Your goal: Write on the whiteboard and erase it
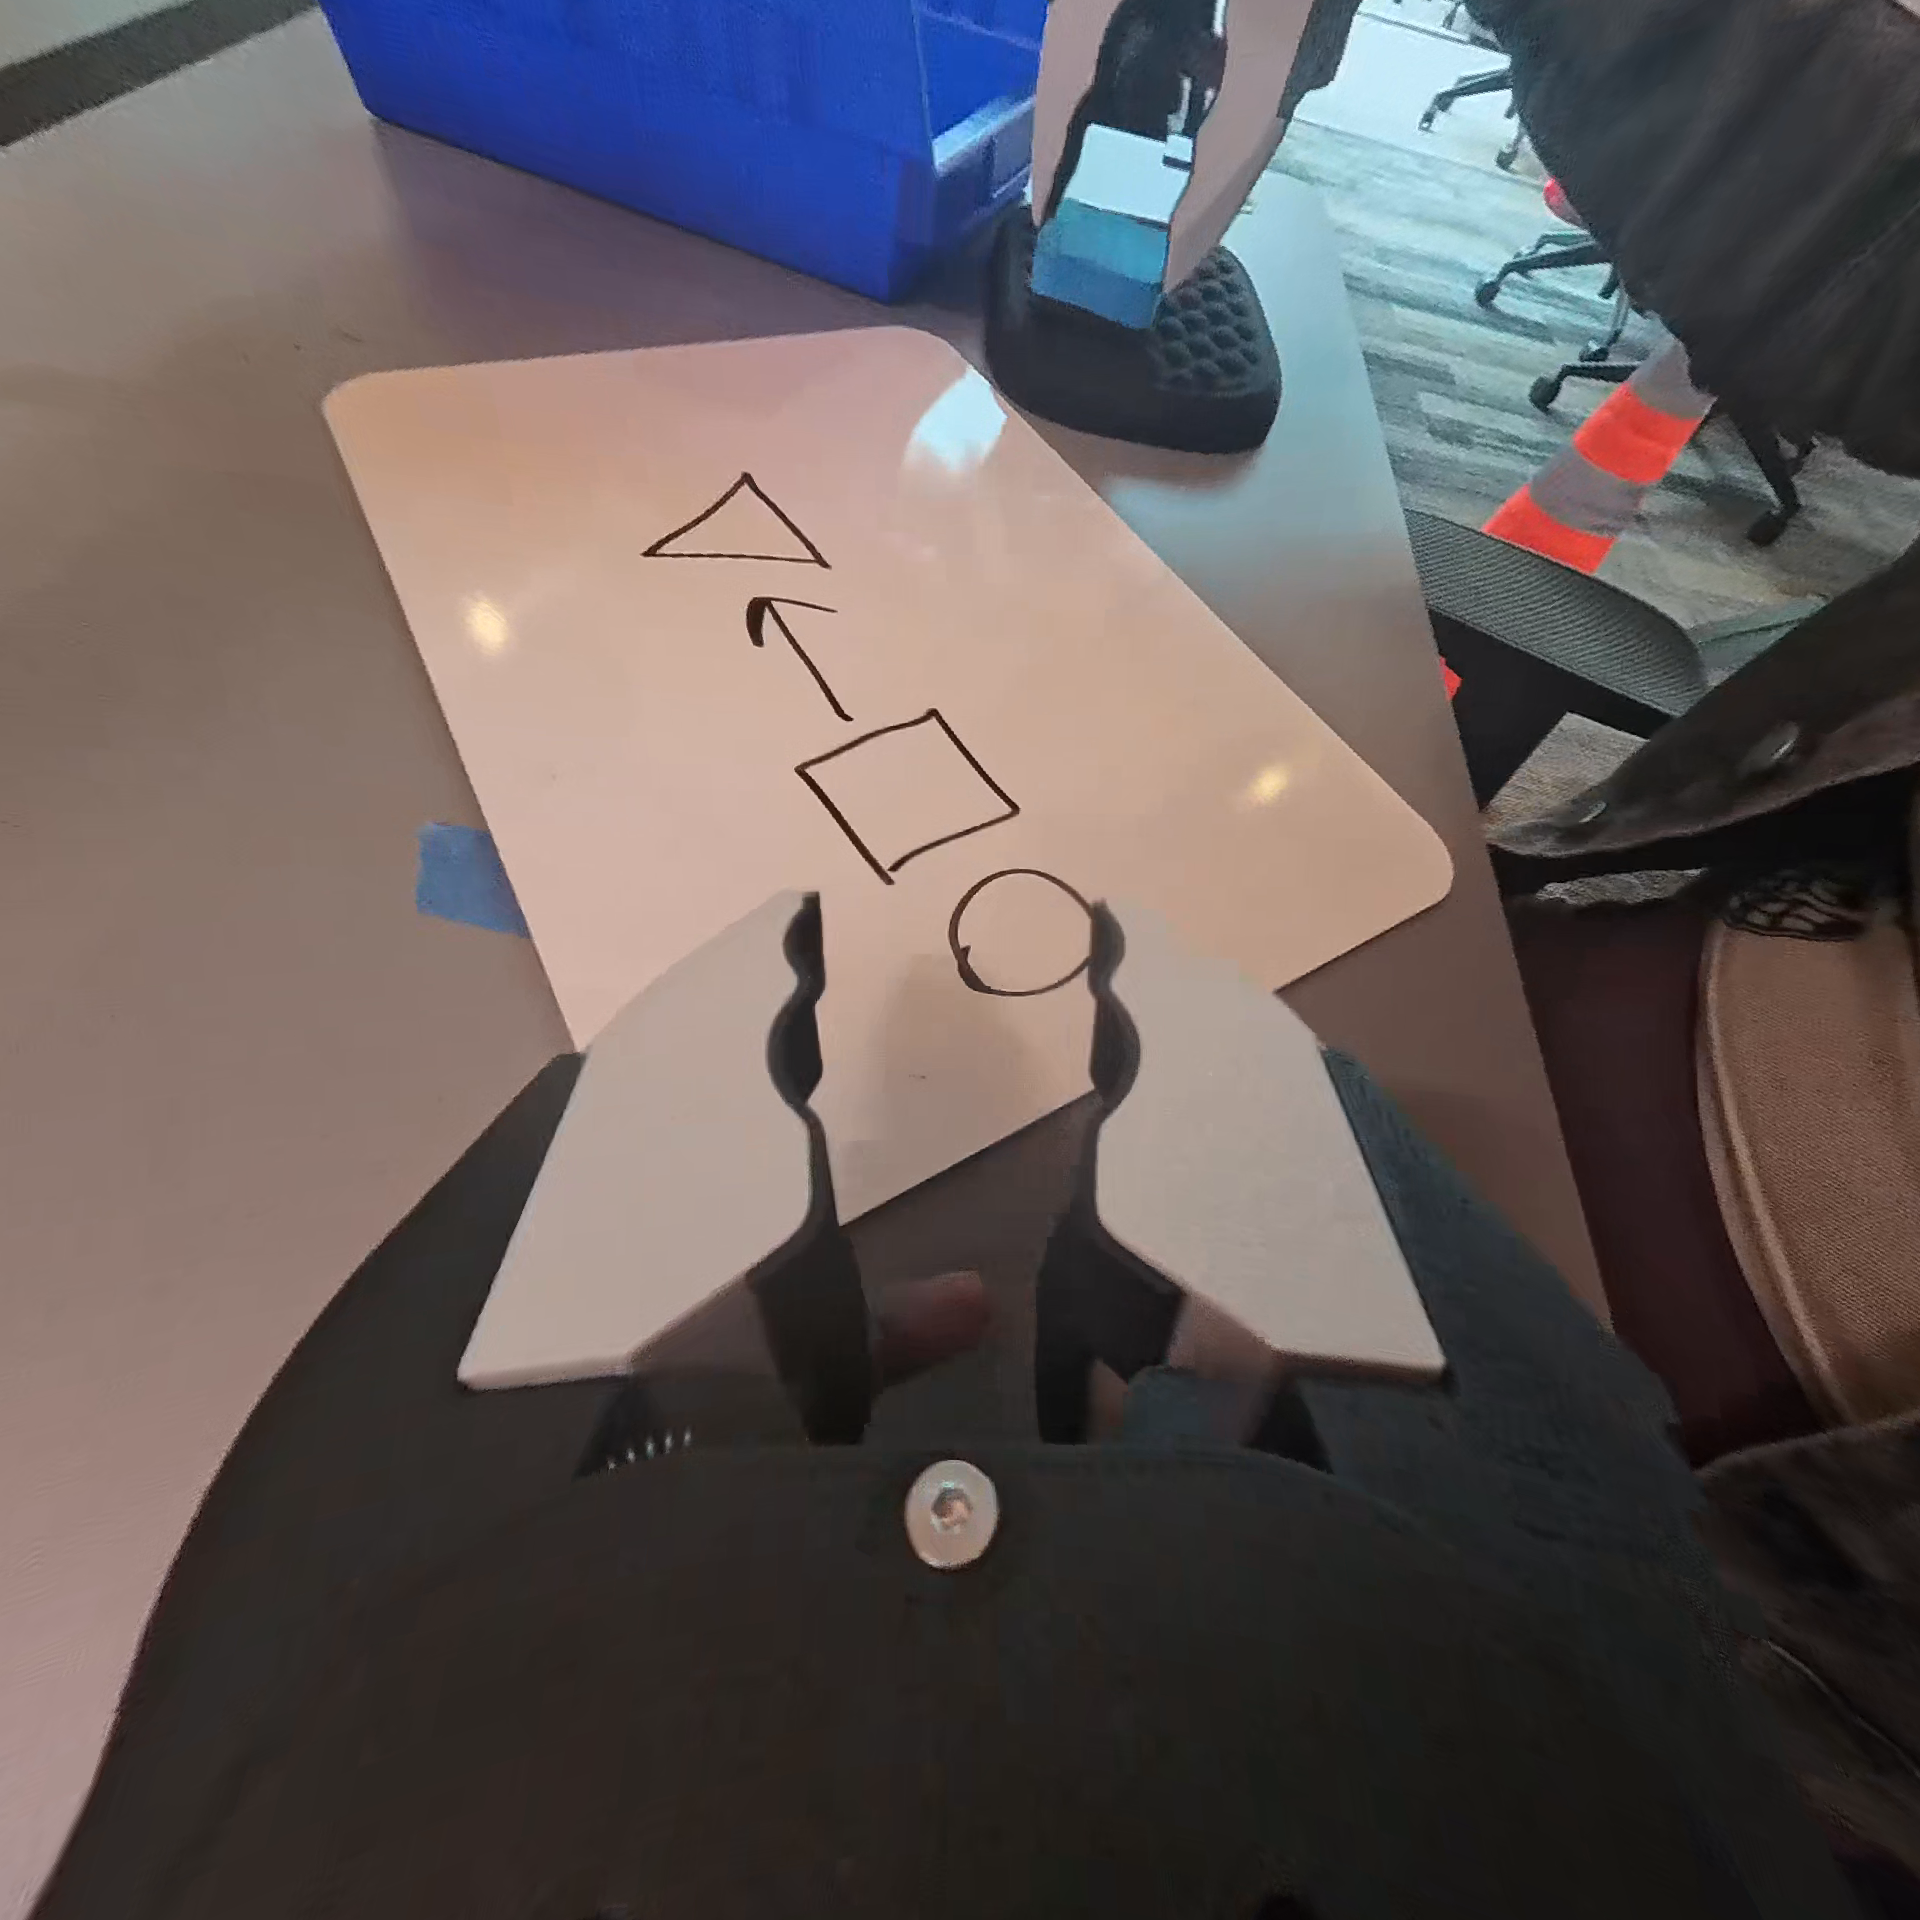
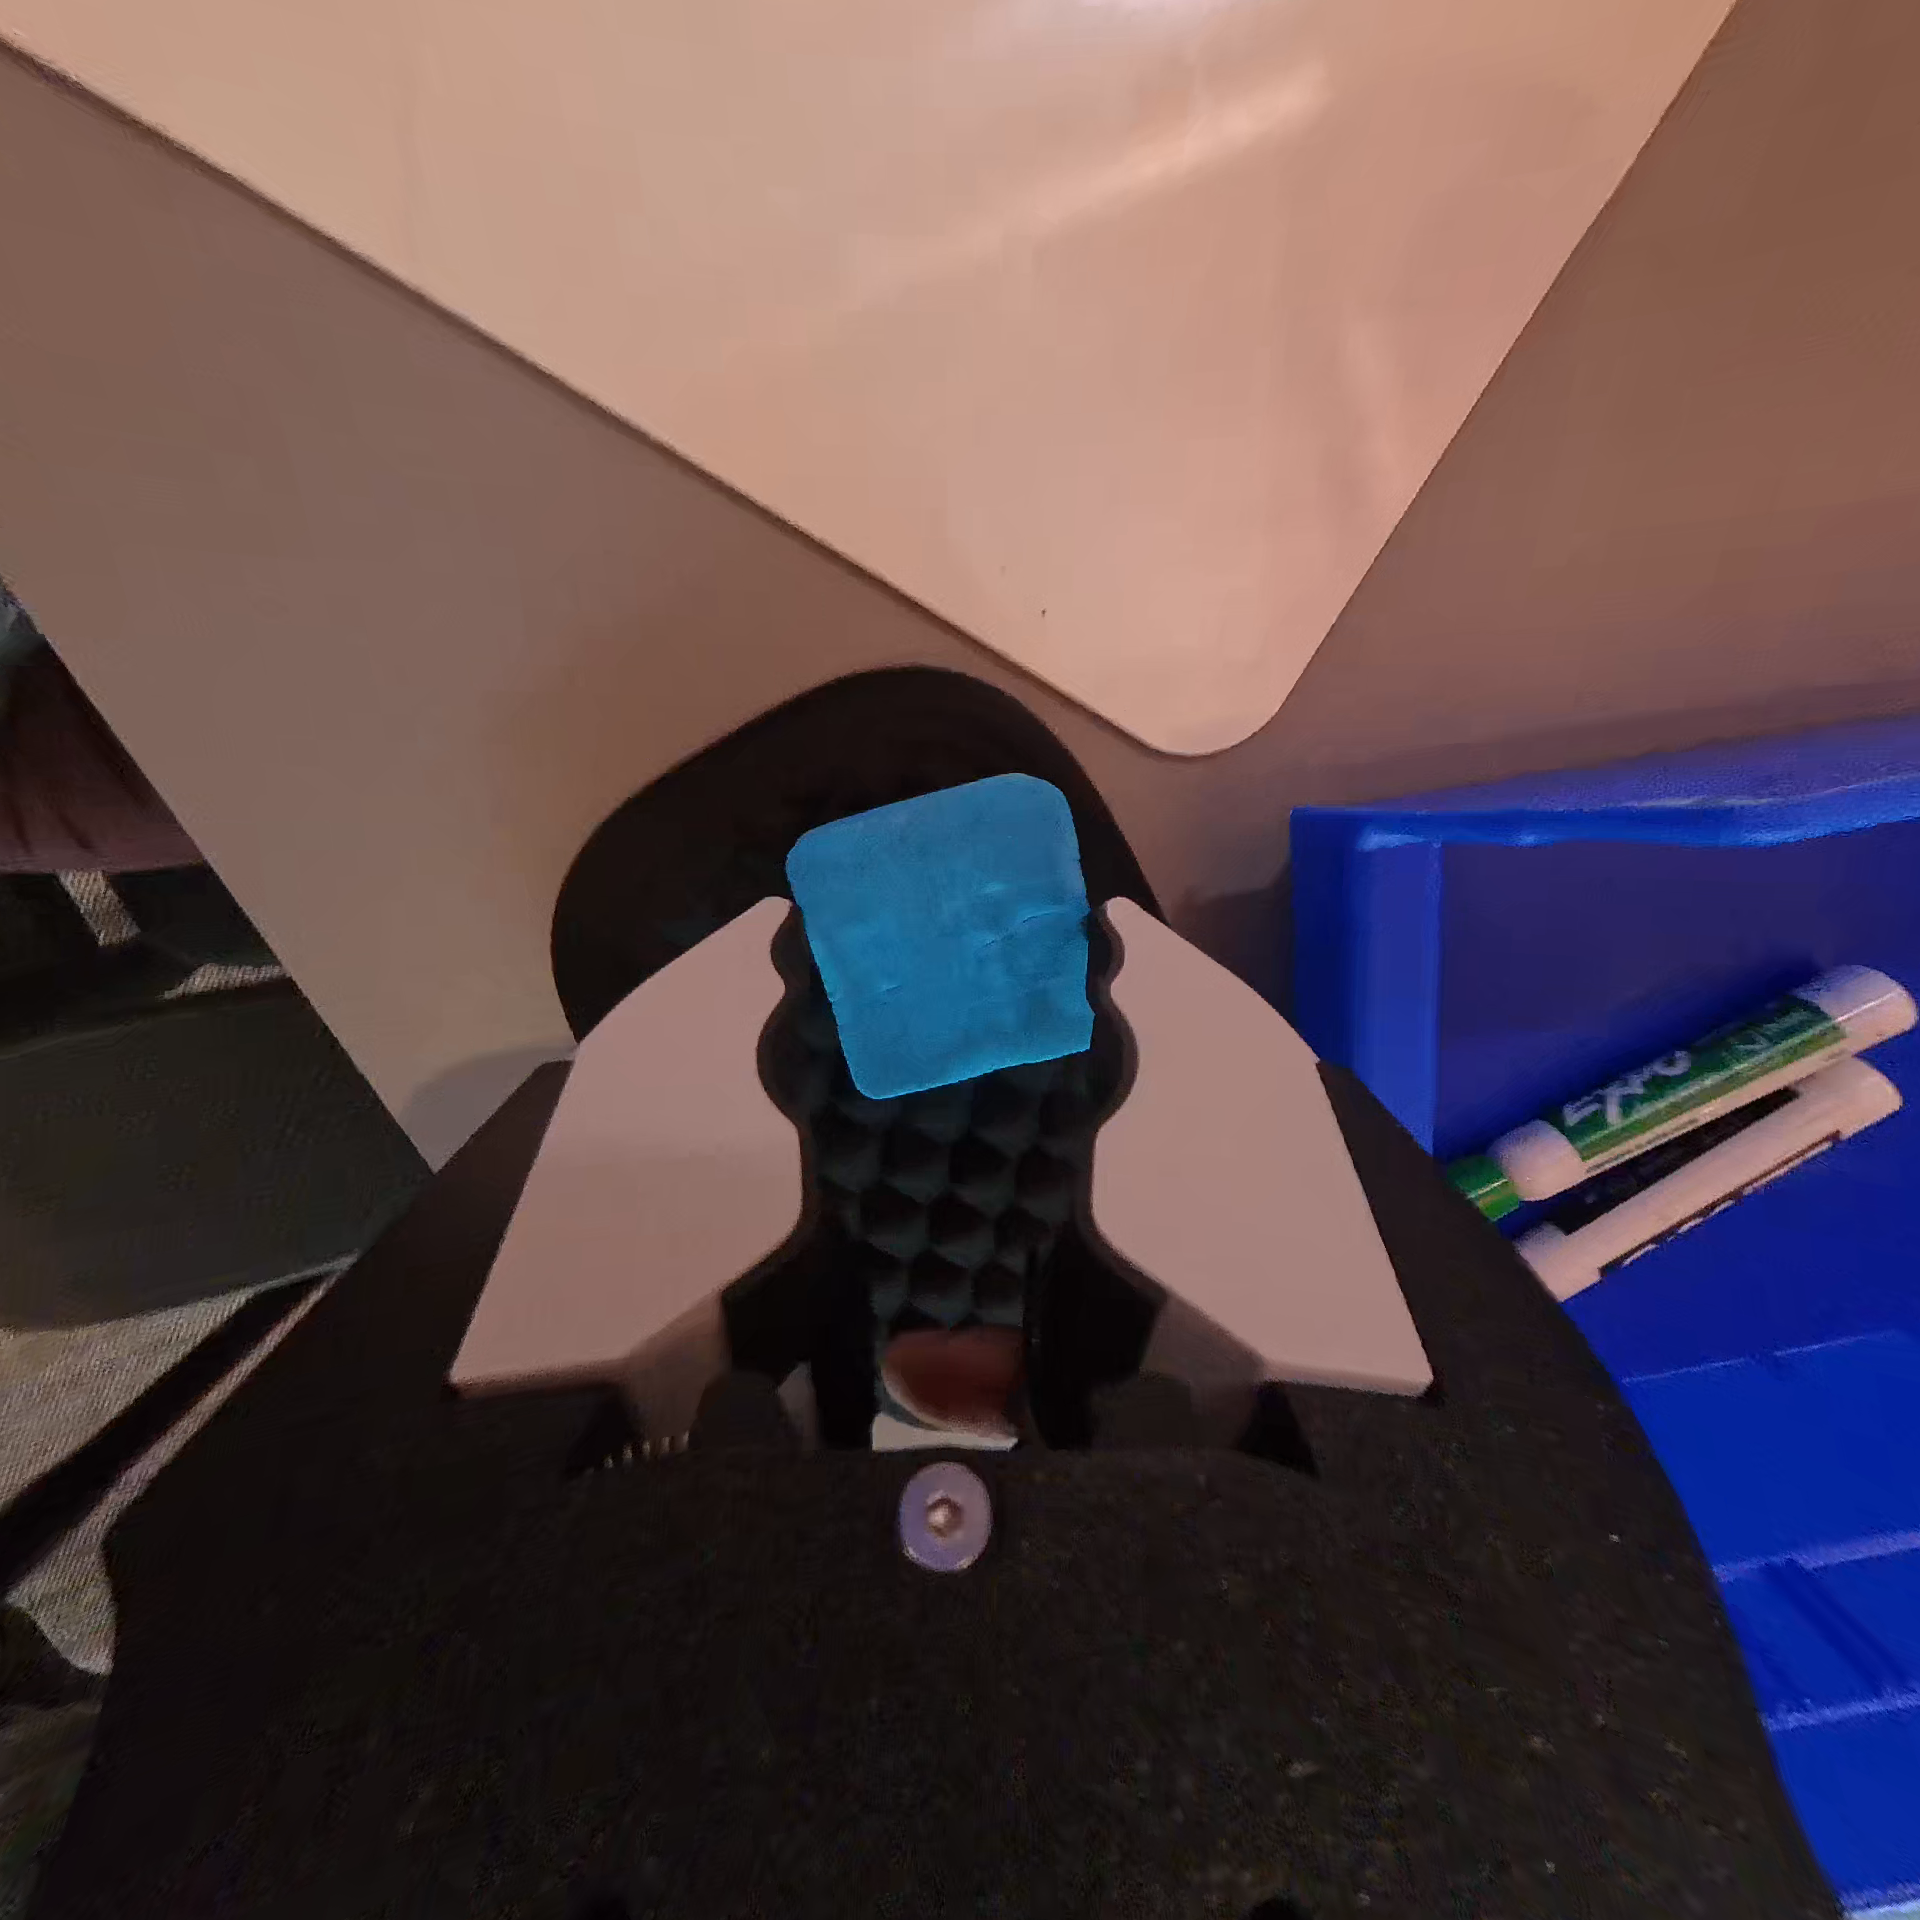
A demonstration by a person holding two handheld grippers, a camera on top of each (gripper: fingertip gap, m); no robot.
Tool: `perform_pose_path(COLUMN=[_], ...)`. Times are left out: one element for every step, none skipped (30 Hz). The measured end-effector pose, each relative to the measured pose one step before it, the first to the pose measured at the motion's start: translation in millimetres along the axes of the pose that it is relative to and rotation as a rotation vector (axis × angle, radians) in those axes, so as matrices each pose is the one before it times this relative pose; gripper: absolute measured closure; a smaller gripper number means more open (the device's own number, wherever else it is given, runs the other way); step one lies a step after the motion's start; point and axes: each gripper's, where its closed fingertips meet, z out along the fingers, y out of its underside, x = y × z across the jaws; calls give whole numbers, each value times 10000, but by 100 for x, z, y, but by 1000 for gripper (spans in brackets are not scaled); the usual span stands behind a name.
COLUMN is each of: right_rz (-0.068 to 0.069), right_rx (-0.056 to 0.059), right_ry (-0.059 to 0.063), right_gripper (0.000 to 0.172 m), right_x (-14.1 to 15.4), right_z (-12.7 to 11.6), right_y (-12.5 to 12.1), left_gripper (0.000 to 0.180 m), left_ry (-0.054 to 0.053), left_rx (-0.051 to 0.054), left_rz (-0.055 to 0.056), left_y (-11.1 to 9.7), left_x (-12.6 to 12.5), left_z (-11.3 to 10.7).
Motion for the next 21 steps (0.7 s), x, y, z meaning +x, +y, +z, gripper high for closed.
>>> perform_pose_path(right_rz=[142, 190, 133, -40, -204, -289, -290, -243, -213, -230, -251, -261, -214, -128, -70, -21, 1, -14, -37, -47, -64], right_rx=[368, 578, 657, 564, 422, 289, 217, 154, 41, -112, -233, -302, -270, -229, -191, -139, -191, -260, -206, -58, 68], right_ry=[138, 61, -78, -62, -30, -196, -300, -325, -348, -297, -187, -119, -104, -74, -2, 47, -12, -97, -79, -22, -92], right_gripper=[119, 120, 120, 120, 120, 120, 120, 120, 120, 119, 119, 119, 119, 119, 119, 119, 119, 119, 117, 108, 106], right_x=[-48, -317, -731, -956, -1051, -1323, -1405, -1309, -1180, -943, -641, -430, -322, -203, -48, 58, -16, -122, -93, -41, -151], right_z=[-240, -230, -57, 189, 471, 759, 1011, 1208, 1376, 1427, 1389, 1251, 1067, 858, 664, 516, 415, 325, 165, -38, -227], right_y=[-930, -1528, -1939, -2035, -1966, -1874, -1808, -1702, -1444, -1101, -774, -533, -457, -401, -341, -300, -126, 63, 72, -66, -184], left_gripper=[131, 131, 137, 148, 167, 180, 180, 180, 180, 180, 180, 180, 180, 180, 180, 180, 180, 180, 180, 180, 180], left_ry=[87, 73, 82, 45, 3, -60, -33, -96, -193, -198, -139, -97, -45, -61, -71, -83, 75, 108, 92, 74, 24], left_rx=[118, 114, 46, -44, -158, -280, -417, -477, -395, -396, -461, -367, -214, -126, -106, -207, -54, -86, -8, 11, 7], left_rz=[8, 57, 95, 146, 217, 226, 160, 75, 56, 76, 72, 62, 51, 37, -46, -79, -68, -116, -137, -107, -24], left_y=[-165, -172, -76, 47, 187, 381, 571, 631, 486, 495, 599, 463, 263, 162, 176, 309, 38, 83, 28, 6, -4], left_x=[119, 136, 139, 95, 56, -7, 17, -86, -203, -203, -156, -102, -14, -39, -104, -166, 61, 71, 11, 1, 8], left_z=[-72, -120, -112, -81, -60, 21, 118, 234, 292, 261, 231, 181, 86, -31, -72, -5, -50, -37, -3, 6, -3])
